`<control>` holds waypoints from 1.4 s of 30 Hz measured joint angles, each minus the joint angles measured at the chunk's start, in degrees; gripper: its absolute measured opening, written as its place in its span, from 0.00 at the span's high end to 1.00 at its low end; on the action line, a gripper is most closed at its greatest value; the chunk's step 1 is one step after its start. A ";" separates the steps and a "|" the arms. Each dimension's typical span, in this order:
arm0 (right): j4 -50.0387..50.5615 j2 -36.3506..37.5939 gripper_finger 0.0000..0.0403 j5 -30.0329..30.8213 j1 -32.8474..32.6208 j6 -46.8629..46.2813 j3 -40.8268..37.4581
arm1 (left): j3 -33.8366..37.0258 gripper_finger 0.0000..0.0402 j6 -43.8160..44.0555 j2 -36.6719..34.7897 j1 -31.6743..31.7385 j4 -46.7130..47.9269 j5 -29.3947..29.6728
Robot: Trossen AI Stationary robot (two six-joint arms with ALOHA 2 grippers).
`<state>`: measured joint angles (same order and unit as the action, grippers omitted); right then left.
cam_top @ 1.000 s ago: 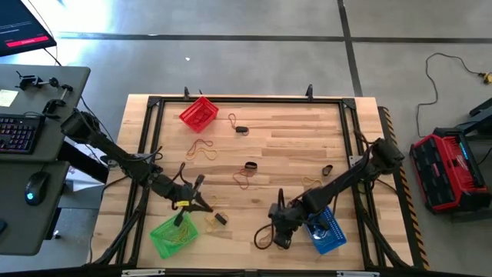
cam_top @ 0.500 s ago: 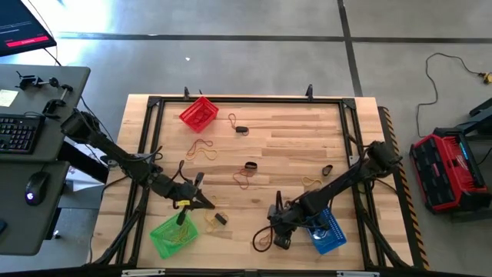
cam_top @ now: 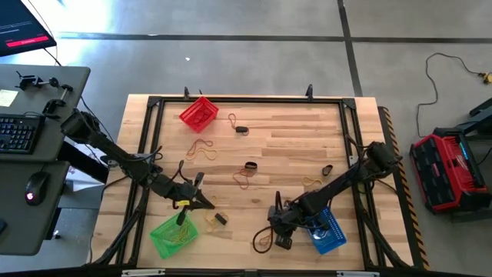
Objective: Sort rubber bands into baskets
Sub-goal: Put the black rubber band into the blue basket
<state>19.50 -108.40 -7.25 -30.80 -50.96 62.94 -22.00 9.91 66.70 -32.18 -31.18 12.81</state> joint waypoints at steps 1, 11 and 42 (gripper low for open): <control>-0.03 0.00 0.96 -0.40 0.04 -0.06 0.00 | 0.00 1.00 0.00 0.00 0.01 0.00 -0.01; 0.12 2.53 0.99 0.12 -0.22 0.50 0.00 | 0.00 1.00 0.00 0.00 -0.01 0.02 -0.01; 18.24 19.03 1.00 17.31 -3.89 -4.56 -0.02 | -0.01 1.00 0.33 0.00 -0.01 0.07 1.30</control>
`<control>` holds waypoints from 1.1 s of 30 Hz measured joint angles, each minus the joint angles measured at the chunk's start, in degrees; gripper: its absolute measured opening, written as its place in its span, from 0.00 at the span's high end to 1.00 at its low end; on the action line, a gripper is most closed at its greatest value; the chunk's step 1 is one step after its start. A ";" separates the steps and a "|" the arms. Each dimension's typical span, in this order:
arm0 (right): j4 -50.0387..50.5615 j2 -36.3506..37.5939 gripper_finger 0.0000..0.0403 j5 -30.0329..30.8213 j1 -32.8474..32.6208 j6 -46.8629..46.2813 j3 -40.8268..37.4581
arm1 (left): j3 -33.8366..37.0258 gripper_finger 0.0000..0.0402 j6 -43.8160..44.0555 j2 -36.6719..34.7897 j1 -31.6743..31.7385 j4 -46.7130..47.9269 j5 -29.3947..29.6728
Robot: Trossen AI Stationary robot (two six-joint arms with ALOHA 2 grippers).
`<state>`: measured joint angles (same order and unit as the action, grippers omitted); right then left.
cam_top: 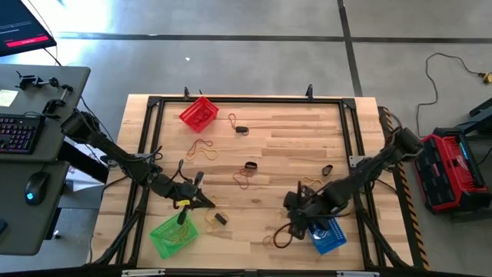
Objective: Sort rubber bands into baskets
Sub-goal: Put the black rubber band into the blue basket
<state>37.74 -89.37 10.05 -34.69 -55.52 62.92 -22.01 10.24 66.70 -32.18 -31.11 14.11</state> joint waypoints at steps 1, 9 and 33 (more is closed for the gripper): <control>1.03 0.95 1.00 0.42 -0.58 -0.87 0.00 | -0.01 1.00 0.00 0.00 0.00 0.00 0.00; 7.83 4.73 1.00 4.67 -5.13 -8.94 0.00 | -0.01 1.00 0.02 0.00 0.00 0.04 0.00; 16.59 4.68 1.00 -4.22 -15.11 -24.50 0.00 | -0.01 1.00 0.22 0.00 0.01 0.02 0.31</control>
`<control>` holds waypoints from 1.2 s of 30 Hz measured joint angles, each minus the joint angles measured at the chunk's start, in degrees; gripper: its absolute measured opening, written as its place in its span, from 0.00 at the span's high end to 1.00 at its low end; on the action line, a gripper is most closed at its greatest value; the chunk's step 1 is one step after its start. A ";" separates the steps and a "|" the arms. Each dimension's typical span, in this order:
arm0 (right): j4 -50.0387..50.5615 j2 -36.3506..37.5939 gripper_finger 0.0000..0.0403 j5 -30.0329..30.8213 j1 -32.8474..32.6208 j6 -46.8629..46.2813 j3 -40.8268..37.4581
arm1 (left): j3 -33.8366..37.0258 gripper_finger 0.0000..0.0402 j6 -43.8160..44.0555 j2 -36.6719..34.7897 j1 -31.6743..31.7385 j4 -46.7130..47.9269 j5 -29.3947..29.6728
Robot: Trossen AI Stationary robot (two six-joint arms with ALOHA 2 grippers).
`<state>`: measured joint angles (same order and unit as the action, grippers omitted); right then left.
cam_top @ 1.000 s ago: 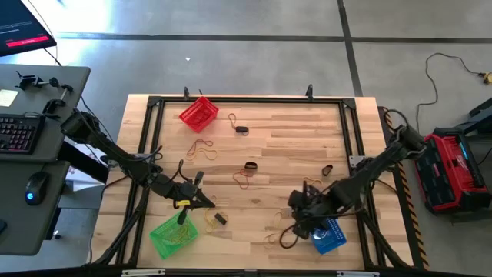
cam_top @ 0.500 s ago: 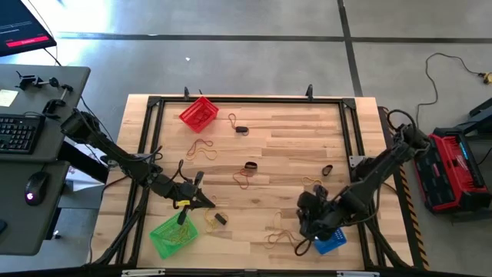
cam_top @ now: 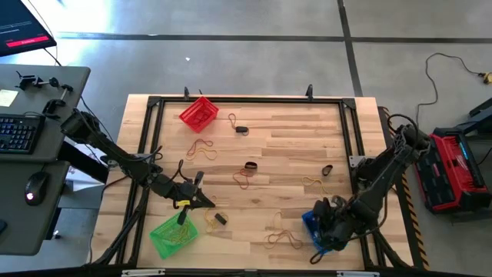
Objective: Sort rubber bands into baskets
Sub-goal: Put the black rubber band into the blue basket
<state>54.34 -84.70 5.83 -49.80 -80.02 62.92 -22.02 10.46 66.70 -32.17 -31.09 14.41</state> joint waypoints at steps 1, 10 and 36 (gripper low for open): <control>0.00 0.00 1.00 -0.12 -0.29 -0.90 0.00 | 0.00 1.00 0.00 0.00 0.01 0.00 0.00; 0.27 -2.63 1.00 6.04 -1.25 4.92 0.00 | -0.02 1.00 -0.05 0.00 0.01 0.02 0.00; -5.11 -9.80 0.87 -3.89 -0.48 9.54 0.00 | -0.04 1.00 3.86 0.07 0.02 1.96 3.53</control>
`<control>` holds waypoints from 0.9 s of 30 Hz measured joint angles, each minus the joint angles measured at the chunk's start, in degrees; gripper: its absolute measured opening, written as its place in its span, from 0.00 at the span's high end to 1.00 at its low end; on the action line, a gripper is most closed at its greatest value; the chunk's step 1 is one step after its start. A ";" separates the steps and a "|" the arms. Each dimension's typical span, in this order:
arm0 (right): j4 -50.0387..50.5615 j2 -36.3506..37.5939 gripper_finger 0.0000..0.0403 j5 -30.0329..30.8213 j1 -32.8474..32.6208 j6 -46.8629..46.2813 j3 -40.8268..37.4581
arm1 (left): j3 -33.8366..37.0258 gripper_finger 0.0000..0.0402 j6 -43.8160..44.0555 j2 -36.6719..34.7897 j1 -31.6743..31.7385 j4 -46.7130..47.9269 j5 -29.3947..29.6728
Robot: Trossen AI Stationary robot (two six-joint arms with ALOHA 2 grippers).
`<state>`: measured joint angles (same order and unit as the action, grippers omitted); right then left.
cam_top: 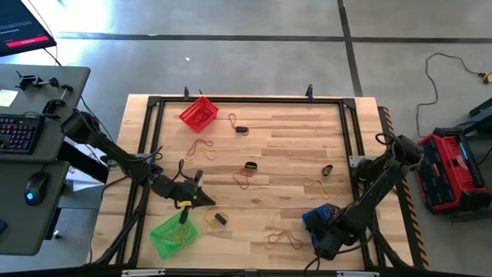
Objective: Sort rubber bands into baskets
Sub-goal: Put the black rubber band into the blue basket, then put the red rubber band into the red basket
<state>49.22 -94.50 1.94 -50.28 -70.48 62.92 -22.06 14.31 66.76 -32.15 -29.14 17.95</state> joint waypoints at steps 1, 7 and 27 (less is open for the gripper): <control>0.06 0.00 0.85 -0.36 0.14 -0.02 0.00 | 0.00 1.00 0.67 0.00 0.15 0.22 1.11; 1.70 0.04 0.74 -3.80 1.61 0.03 0.00 | 0.00 1.00 4.86 0.00 2.68 2.42 2.35; 6.83 16.27 0.98 8.17 2.06 4.18 0.00 | -3.27 1.00 4.40 6.33 15.13 5.33 -2.02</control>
<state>56.05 -78.23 10.12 -48.22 -66.30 62.92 -25.33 18.71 73.10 -17.02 -23.80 15.92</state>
